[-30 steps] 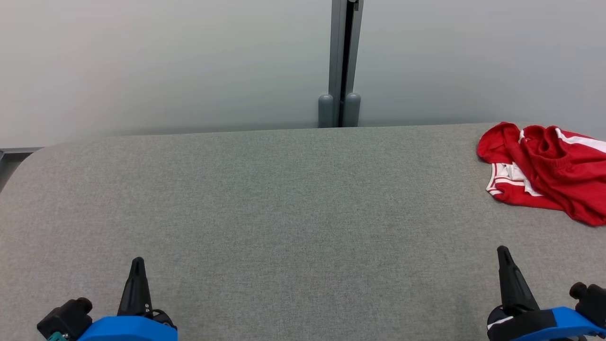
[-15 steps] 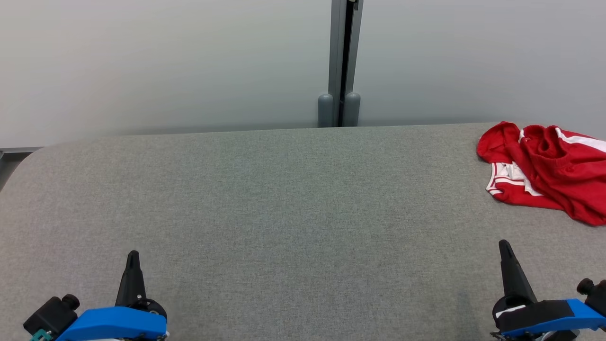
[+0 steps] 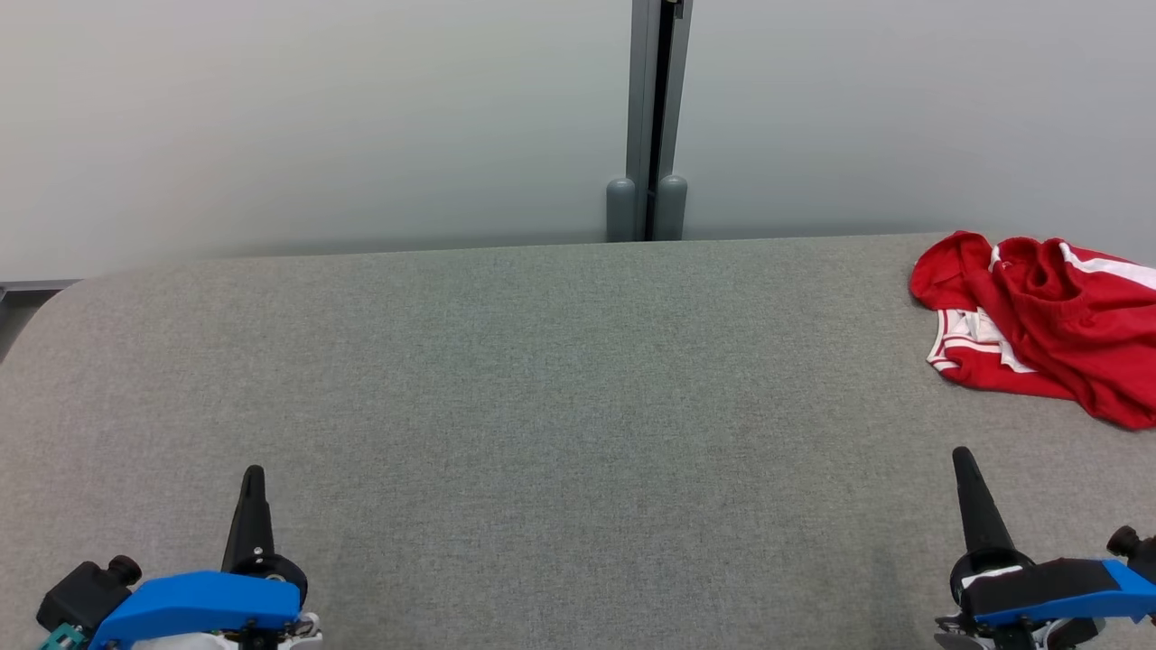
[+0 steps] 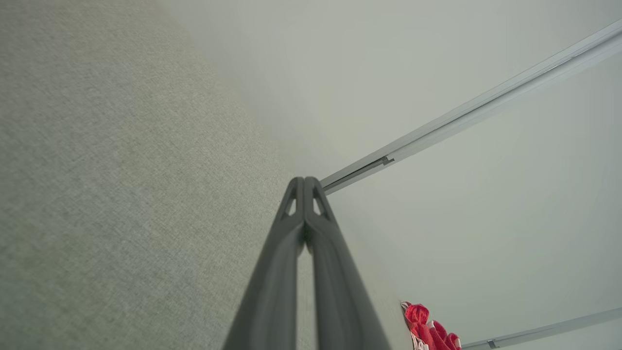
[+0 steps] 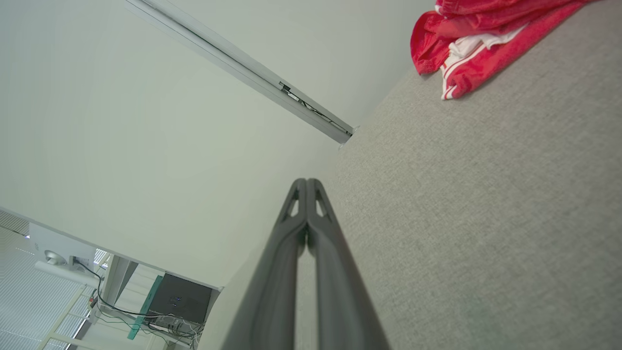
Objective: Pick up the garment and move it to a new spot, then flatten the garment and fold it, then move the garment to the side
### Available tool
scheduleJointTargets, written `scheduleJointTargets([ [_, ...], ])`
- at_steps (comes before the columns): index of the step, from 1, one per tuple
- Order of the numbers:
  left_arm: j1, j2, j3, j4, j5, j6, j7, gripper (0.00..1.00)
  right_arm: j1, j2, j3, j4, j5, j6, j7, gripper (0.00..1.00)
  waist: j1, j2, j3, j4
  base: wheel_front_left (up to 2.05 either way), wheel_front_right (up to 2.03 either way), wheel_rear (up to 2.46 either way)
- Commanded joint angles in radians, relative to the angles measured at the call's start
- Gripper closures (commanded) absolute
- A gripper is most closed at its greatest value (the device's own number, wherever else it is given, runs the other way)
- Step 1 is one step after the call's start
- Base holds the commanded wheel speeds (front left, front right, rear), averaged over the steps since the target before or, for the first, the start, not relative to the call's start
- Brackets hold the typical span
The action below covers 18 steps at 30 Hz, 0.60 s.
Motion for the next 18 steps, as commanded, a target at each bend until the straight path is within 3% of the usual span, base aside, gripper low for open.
scheduleJointTargets([
  [1,-0.028,0.003,0.010,-0.013,-0.028,-0.006,0.008,1.00,-0.021,-0.007,-0.004,-0.005,0.031,0.000,0.009,1.00,-0.0001,0.0000,0.000,0.000,0.00,0.00,0.00],
  [18,-0.046,-0.002,0.023,-0.018,-0.204,-0.012,0.054,1.00,-0.041,-0.008,-0.010,0.006,0.209,0.000,0.051,1.00,-0.0001,0.0000,0.002,-0.001,0.00,0.00,0.00],
])
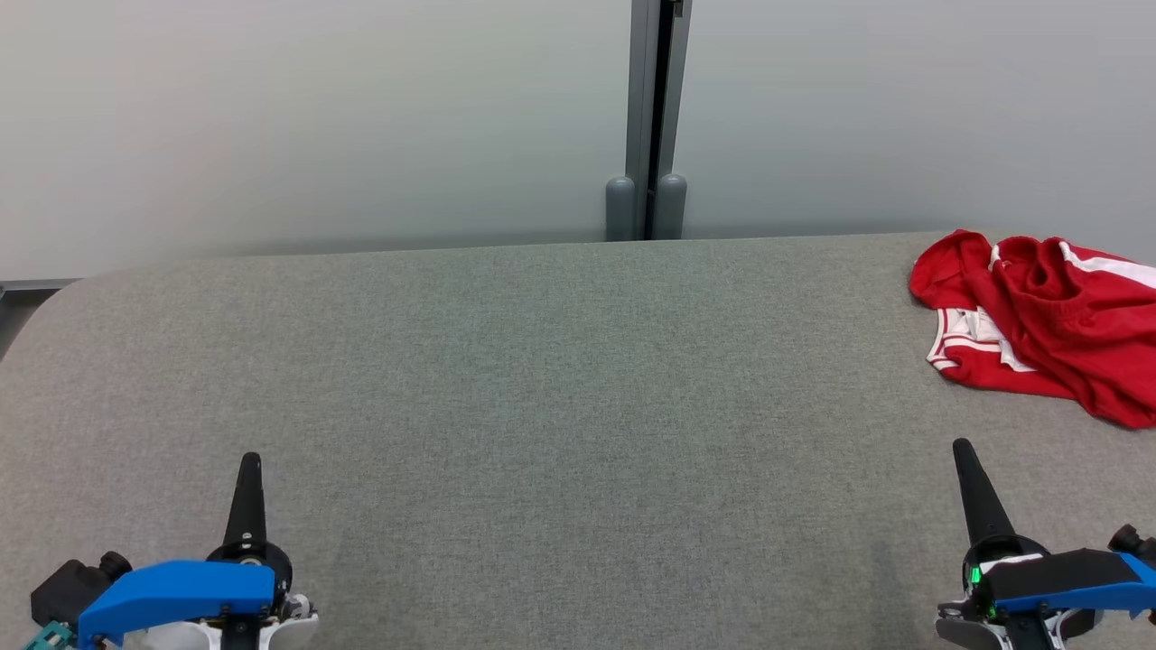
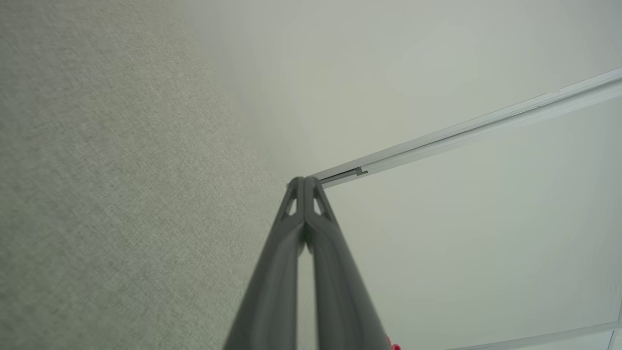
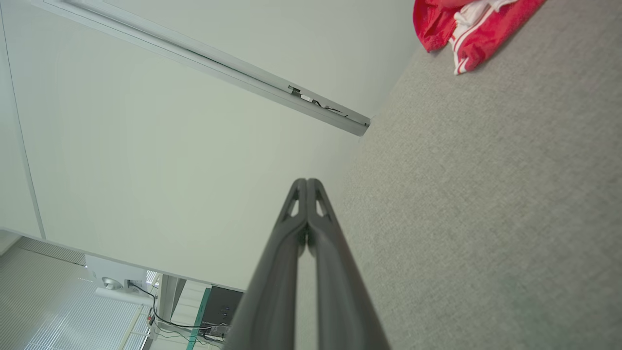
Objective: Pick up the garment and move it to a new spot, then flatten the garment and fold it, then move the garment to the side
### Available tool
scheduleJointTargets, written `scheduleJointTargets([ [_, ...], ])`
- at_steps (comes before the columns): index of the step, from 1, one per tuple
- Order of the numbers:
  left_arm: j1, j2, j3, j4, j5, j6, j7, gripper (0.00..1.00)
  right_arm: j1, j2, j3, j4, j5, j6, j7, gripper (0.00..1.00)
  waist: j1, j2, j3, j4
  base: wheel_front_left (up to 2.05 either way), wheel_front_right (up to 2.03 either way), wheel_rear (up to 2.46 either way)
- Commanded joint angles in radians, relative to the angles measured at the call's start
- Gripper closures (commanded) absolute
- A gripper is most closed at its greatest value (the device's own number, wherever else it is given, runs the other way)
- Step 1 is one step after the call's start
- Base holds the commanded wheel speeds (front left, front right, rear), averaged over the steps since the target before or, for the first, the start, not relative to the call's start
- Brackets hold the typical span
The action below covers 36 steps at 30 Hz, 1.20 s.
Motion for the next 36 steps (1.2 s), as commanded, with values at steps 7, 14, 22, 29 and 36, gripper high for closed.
scheduleJointTargets([
  [7,-0.030,0.000,0.009,-0.012,-0.082,-0.010,0.024,1.00,-0.027,-0.007,-0.005,0.001,0.085,0.000,0.022,1.00,-0.0001,0.0000,0.001,0.000,0.00,0.00,0.00],
  [14,-0.035,-0.002,0.014,-0.013,-0.135,-0.012,0.038,1.00,-0.032,-0.008,-0.007,0.004,0.139,0.000,0.034,1.00,-0.0001,0.0000,0.001,-0.001,0.00,0.00,0.00],
  [22,-0.040,-0.004,0.021,-0.015,-0.202,-0.012,0.055,1.00,-0.039,-0.008,-0.009,0.008,0.206,0.000,0.051,1.00,-0.0001,0.0000,0.002,-0.001,0.00,0.00,0.00],
  [29,-0.046,-0.005,0.025,-0.016,-0.257,-0.014,0.069,1.00,-0.047,-0.008,-0.011,0.011,0.262,0.000,0.062,1.00,-0.0001,0.0000,0.003,-0.001,0.00,0.00,0.00],
  [36,-0.052,-0.006,0.028,-0.017,-0.309,-0.016,0.083,1.00,-0.050,-0.009,-0.013,0.015,0.314,0.000,0.077,1.00,-0.0001,0.0000,0.003,-0.001,0.00,0.00,0.00],
])
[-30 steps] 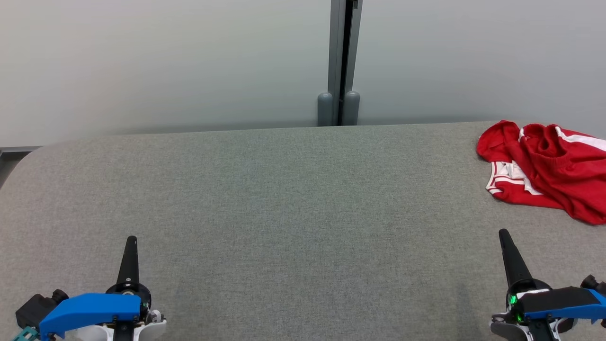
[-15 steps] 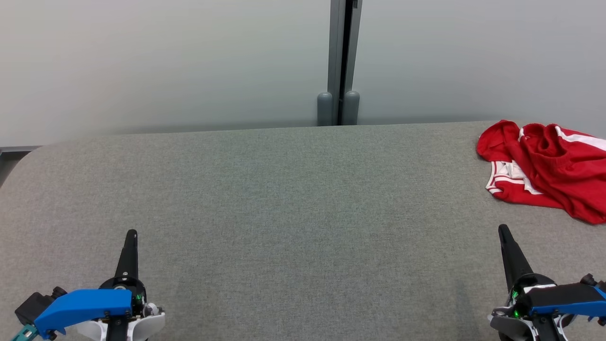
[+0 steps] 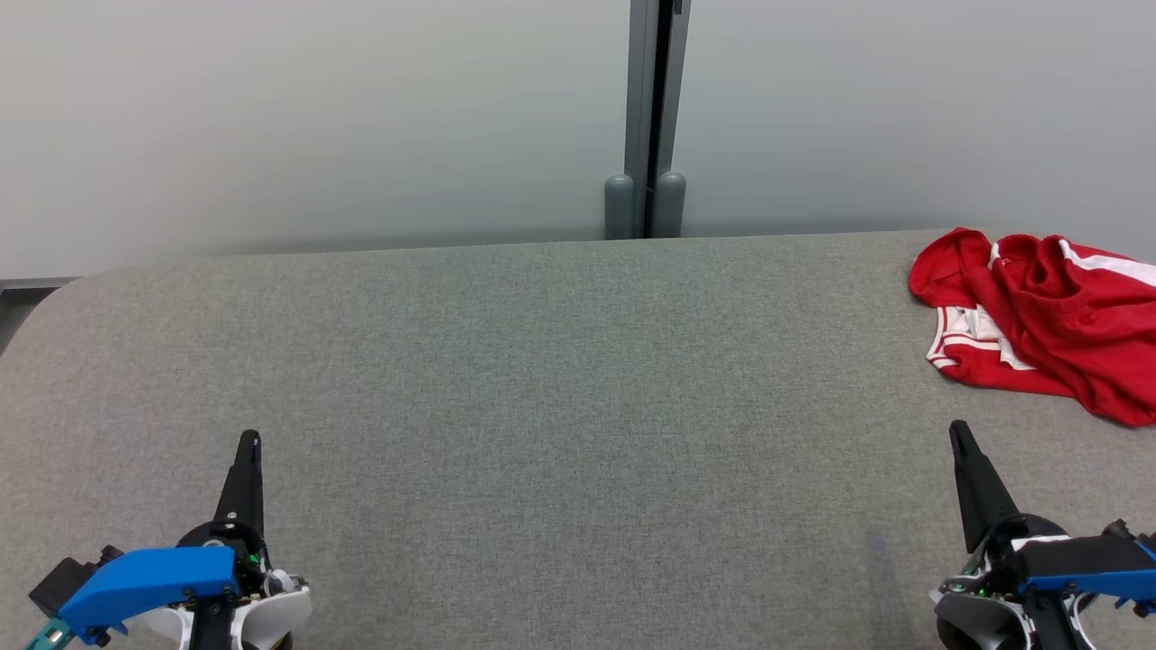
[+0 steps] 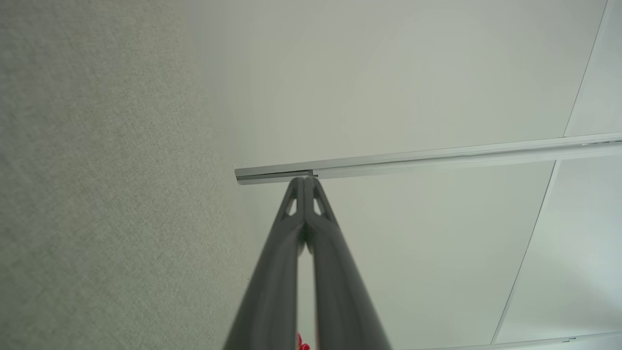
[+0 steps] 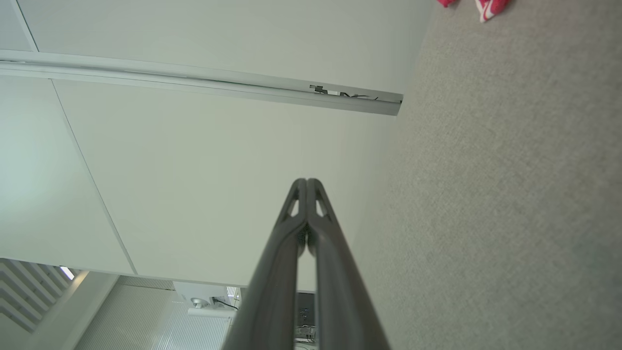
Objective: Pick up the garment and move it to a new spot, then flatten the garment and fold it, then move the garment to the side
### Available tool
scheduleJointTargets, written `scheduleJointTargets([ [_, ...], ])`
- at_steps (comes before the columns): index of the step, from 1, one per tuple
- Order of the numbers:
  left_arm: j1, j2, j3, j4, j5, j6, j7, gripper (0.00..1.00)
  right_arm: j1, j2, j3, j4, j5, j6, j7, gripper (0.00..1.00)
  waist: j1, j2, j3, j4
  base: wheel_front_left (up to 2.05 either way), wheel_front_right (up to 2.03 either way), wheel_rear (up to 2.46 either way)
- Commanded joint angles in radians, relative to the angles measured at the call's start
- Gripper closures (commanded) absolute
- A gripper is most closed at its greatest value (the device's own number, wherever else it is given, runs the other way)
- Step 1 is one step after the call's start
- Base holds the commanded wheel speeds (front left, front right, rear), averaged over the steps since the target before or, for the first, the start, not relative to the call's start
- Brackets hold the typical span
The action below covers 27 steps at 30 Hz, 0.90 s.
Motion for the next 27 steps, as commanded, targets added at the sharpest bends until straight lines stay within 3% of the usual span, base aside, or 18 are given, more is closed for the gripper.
scheduleJointTargets([
  [1,-0.018,-0.001,0.004,-0.007,-0.016,-0.007,0.007,1.00,-0.014,-0.007,-0.004,0.000,0.020,0.000,0.008,1.00,0.0000,-0.0001,0.000,0.000,0.00,0.00,0.00],
  [15,-0.026,-0.004,0.012,-0.009,-0.112,-0.012,0.031,1.00,-0.026,-0.008,-0.007,0.007,0.116,0.000,0.029,1.00,-0.0001,-0.0001,0.001,-0.001,0.00,0.00,0.00],
  [27,-0.025,-0.004,0.011,-0.008,-0.109,-0.011,0.031,1.00,-0.024,-0.008,-0.007,0.007,0.113,0.000,0.029,1.00,-0.0001,-0.0001,0.001,-0.001,0.00,0.00,0.00],
])
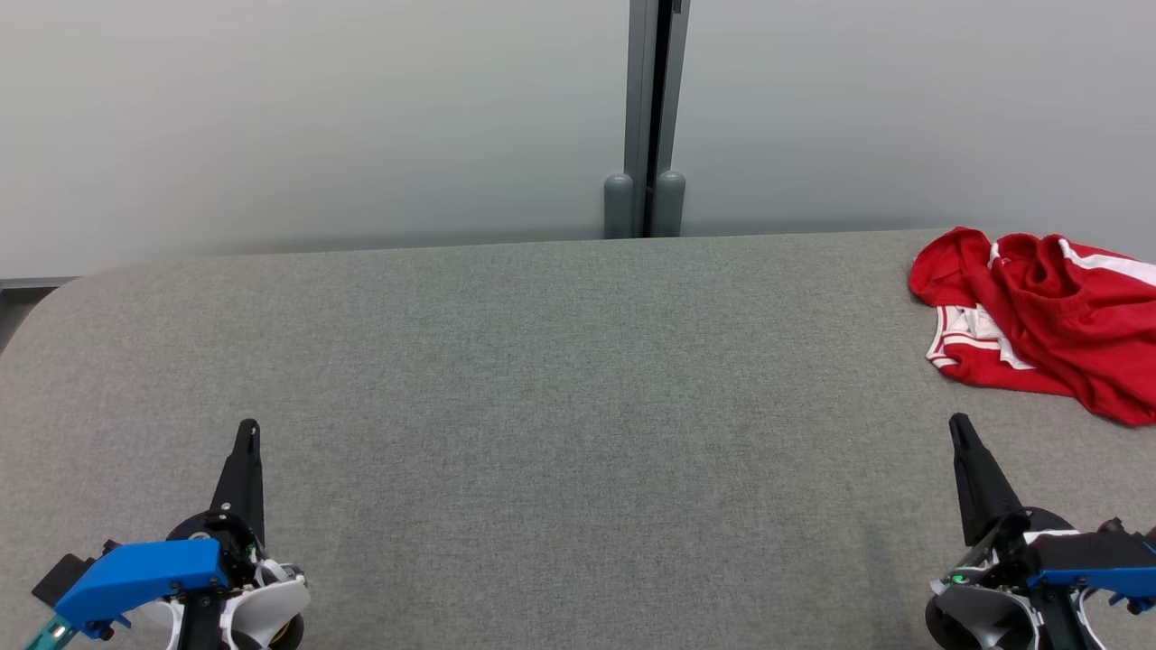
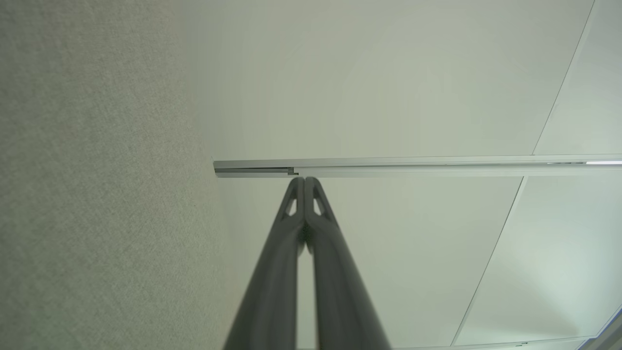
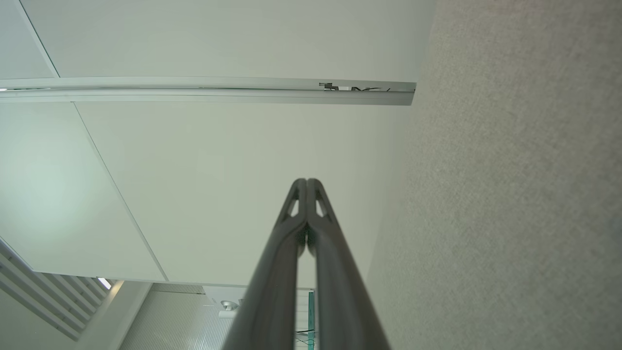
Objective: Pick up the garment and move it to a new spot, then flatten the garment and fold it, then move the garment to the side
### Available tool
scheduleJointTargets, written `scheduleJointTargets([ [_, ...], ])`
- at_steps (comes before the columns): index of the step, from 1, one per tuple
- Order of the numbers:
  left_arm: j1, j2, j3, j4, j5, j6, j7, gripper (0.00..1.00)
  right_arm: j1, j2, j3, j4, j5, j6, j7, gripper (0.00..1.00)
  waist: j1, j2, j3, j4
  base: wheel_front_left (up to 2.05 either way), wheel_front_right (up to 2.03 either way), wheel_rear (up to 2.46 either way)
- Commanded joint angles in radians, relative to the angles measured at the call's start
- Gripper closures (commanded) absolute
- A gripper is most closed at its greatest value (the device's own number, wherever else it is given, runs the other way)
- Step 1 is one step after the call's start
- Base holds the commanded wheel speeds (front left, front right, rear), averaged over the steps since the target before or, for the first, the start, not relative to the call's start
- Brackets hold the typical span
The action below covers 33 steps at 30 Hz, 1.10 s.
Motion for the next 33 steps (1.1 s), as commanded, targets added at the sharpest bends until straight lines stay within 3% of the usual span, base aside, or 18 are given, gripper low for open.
scheduleJointTargets([
  [1,-0.010,-0.002,0.002,-0.004,-0.002,-0.009,0.004,1.00,-0.011,-0.007,-0.003,0.002,0.003,0.000,0.002,1.00,0.0001,-0.0001,0.000,0.000,0.00,0.00,0.00],
  [33,-0.010,-0.002,0.002,-0.004,-0.002,-0.009,0.004,1.00,-0.011,-0.007,-0.003,0.002,0.003,0.000,0.002,1.00,0.0001,-0.0001,0.000,0.000,0.00,0.00,0.00],
])
